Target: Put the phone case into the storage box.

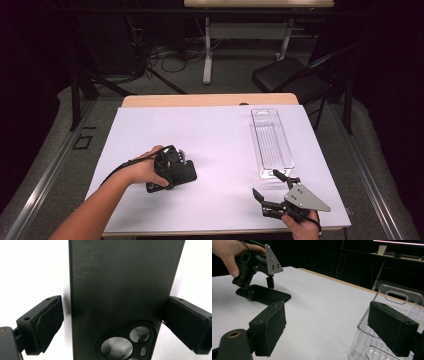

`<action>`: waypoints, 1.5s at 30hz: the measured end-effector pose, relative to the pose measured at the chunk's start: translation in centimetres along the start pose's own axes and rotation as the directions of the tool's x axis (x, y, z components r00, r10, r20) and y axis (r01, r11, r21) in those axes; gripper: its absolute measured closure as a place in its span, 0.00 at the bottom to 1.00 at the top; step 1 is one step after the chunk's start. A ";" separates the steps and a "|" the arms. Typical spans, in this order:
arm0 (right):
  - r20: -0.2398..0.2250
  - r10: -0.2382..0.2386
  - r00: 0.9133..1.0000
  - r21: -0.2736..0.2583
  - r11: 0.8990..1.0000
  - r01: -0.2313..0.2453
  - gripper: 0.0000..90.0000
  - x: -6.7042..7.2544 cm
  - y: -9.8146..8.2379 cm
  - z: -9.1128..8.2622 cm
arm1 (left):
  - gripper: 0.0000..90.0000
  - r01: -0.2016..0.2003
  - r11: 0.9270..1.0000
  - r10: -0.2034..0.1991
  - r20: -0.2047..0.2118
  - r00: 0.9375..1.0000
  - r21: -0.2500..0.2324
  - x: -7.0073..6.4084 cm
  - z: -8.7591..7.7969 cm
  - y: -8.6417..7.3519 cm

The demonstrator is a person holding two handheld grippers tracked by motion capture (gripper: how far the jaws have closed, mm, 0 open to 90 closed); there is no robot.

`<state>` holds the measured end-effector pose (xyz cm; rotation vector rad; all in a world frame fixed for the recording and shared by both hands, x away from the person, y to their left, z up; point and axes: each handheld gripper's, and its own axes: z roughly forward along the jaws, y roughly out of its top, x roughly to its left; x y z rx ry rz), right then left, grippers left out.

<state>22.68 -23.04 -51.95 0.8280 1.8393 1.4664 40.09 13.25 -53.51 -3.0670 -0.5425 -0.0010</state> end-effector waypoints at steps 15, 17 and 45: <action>-0.002 -0.002 1.000 0.000 1.000 0.002 0.16 0.0 0.0 0.0 | 0.09 0.008 1.000 -0.008 0.038 0.999 0.000 0.3 0.1 -0.1; -0.002 -0.002 1.000 -0.001 1.000 0.002 0.16 0.0 0.0 0.0 | 0.10 0.013 1.000 -0.012 0.041 0.999 -0.008 0.3 0.2 -0.2; 0.001 -0.003 1.000 0.006 1.000 0.003 0.16 0.0 -0.1 0.1 | 0.15 0.052 0.999 -0.052 0.039 0.998 -0.009 0.4 -1.0 -0.7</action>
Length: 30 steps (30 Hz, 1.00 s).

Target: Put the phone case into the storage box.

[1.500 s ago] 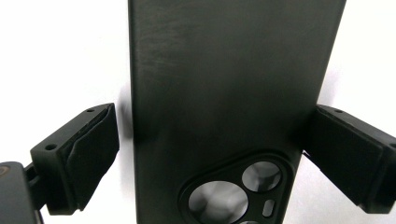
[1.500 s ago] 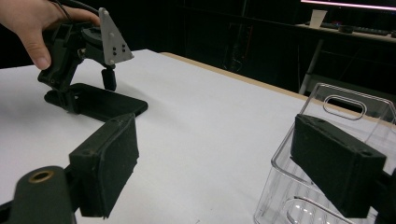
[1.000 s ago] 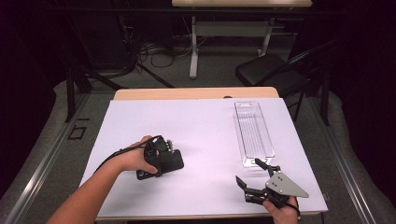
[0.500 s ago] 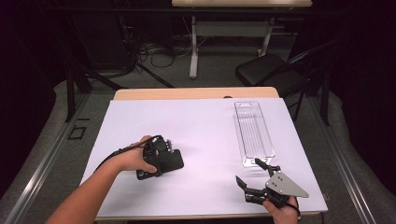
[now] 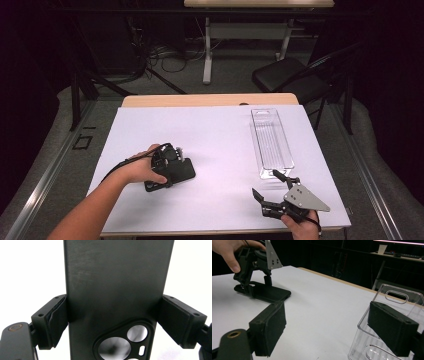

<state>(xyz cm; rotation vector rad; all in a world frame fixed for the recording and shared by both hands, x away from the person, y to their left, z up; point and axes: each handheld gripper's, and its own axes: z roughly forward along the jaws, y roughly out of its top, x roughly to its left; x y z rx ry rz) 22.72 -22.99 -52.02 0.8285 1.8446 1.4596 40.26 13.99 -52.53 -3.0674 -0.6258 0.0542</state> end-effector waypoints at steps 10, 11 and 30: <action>-0.006 -0.030 1.000 0.011 0.999 0.031 0.16 0.4 0.2 0.4 | 0.16 0.049 0.998 -0.048 0.031 0.998 -0.037 -0.8 -2.0 -0.9; -0.006 -0.033 0.999 0.015 0.999 0.033 0.16 0.5 0.3 0.4 | 0.16 0.049 0.998 -0.048 0.031 0.998 -0.037 -0.8 -2.0 -0.9; 0.019 -0.124 0.992 0.064 0.990 0.122 0.16 0.8 1.2 0.9 | 0.16 0.092 0.993 -0.091 0.022 0.996 -0.075 -2.1 -6.2 0.2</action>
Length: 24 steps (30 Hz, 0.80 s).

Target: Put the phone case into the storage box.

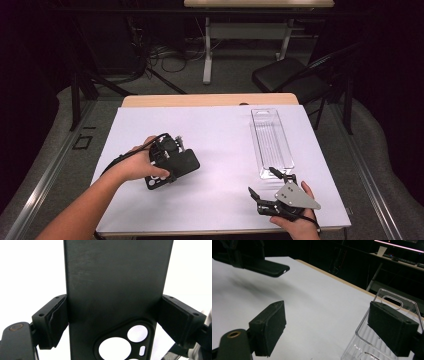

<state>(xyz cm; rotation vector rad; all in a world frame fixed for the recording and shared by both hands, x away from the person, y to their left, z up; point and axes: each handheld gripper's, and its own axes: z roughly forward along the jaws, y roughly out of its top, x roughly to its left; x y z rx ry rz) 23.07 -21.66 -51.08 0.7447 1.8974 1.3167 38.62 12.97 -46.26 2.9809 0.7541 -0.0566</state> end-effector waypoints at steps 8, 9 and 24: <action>0.009 -0.019 1.000 0.024 1.000 0.019 0.16 0.1 0.4 0.3 | 0.16 -0.014 1.000 0.014 -0.004 1.000 -0.013 -0.5 -1.2 1.0; 0.009 -0.017 1.000 0.025 1.000 0.016 0.16 0.1 0.4 0.3 | 0.16 -0.017 1.000 0.017 -0.003 1.000 -0.011 -0.6 -1.3 1.2; 0.009 -0.031 0.999 0.043 0.999 0.031 0.16 0.1 1.5 1.9 | 0.16 -0.047 0.999 0.047 0.003 0.999 -0.014 -1.4 -1.8 3.0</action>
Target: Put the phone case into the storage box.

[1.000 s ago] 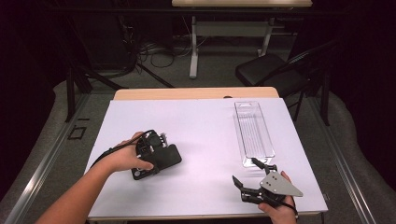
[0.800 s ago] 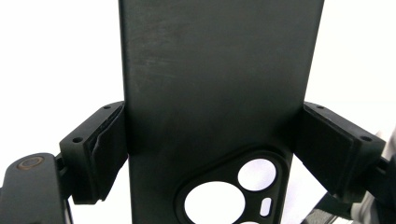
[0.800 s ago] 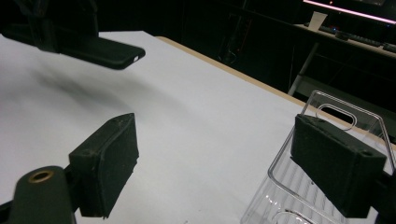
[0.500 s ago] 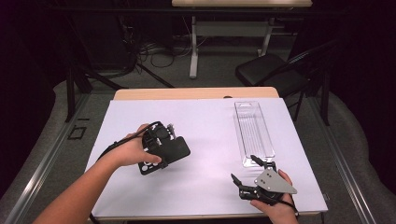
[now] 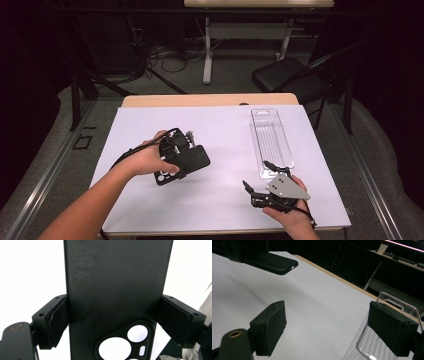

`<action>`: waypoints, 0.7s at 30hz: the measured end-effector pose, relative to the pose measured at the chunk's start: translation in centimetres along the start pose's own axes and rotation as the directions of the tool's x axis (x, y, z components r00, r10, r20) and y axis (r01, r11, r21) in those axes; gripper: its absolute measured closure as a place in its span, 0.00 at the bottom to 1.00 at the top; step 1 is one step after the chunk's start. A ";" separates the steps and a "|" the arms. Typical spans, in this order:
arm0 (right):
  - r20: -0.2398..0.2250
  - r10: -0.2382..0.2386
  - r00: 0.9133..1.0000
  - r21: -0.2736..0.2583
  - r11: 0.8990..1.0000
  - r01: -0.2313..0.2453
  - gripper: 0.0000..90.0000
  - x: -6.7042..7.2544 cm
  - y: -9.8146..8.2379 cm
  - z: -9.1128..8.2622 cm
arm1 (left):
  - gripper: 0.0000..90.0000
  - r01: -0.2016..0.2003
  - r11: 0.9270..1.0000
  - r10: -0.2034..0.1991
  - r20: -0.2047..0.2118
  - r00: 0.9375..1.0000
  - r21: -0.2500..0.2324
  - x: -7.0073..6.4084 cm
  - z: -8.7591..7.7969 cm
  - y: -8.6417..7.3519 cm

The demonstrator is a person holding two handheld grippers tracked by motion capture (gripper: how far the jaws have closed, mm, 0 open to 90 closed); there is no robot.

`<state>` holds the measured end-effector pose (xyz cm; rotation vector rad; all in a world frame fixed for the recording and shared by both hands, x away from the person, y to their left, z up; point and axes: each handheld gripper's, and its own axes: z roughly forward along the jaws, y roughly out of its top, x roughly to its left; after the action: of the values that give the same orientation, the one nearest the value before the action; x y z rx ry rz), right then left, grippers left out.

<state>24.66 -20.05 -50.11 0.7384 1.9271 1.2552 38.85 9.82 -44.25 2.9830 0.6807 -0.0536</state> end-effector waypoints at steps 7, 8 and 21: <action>-0.026 -0.032 0.999 0.014 0.999 0.032 0.16 0.2 0.9 1.6 | 0.16 -0.021 1.000 0.021 0.001 1.000 0.006 -0.7 -0.1 1.3; -0.029 -0.037 0.999 0.014 0.999 0.037 0.16 0.3 1.0 1.8 | 0.16 -0.023 1.000 0.023 0.004 1.000 0.003 -0.9 -0.1 1.5; -0.058 -0.152 0.987 0.044 0.987 0.155 0.17 0.5 2.6 4.2 | 0.16 -0.034 0.999 0.034 0.014 0.999 0.010 -1.4 -0.3 3.5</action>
<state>27.95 -16.51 -49.02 0.5725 2.0237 1.1483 39.12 6.12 -43.65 2.9996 0.6305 -0.0759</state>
